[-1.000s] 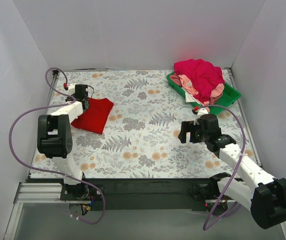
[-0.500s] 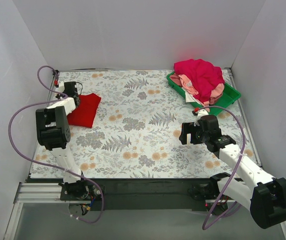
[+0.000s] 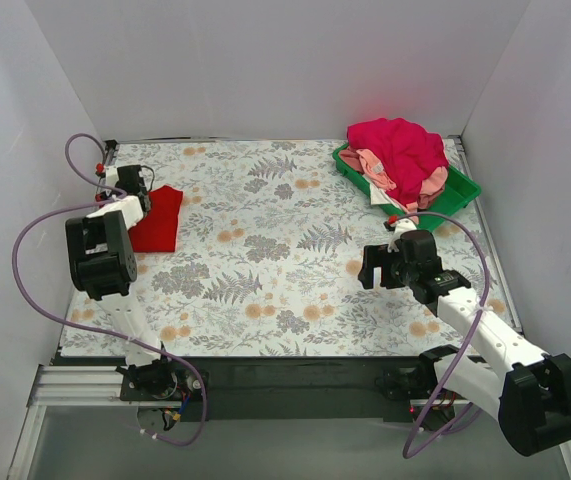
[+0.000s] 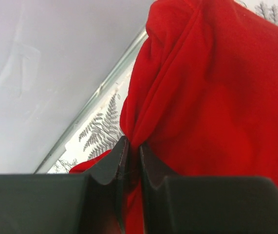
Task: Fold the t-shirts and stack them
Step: Neatly place the folded tshirt to the corner, then reset both grippers
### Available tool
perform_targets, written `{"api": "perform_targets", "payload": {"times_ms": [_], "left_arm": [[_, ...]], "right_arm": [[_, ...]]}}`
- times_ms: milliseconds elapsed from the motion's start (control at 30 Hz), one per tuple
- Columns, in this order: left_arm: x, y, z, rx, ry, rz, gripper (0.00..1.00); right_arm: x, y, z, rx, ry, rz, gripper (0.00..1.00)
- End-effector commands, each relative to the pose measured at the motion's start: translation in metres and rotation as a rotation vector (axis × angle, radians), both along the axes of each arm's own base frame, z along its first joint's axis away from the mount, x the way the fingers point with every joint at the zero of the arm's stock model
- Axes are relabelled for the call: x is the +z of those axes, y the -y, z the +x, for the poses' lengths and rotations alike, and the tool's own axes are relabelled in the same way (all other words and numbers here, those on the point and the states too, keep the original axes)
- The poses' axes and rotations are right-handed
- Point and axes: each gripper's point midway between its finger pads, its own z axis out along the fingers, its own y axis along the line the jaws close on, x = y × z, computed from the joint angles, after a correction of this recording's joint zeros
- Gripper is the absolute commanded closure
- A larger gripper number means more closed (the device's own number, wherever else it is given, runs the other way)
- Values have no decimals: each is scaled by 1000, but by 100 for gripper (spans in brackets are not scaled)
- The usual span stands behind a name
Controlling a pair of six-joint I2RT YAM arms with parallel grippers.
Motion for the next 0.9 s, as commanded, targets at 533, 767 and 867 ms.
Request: {"api": "perform_targets", "payload": {"times_ms": [533, 767, 867], "left_arm": [[126, 15, 22, 126, 404, -207, 9], [170, 144, 37, -146, 525, -509, 8], [169, 208, 28, -261, 487, -532, 7]], "right_arm": [[18, -2, 9, -24, 52, 30, 2], [23, 9, 14, -114, 55, 13, 2], [33, 10, 13, -127, 81, 32, 2]]}}
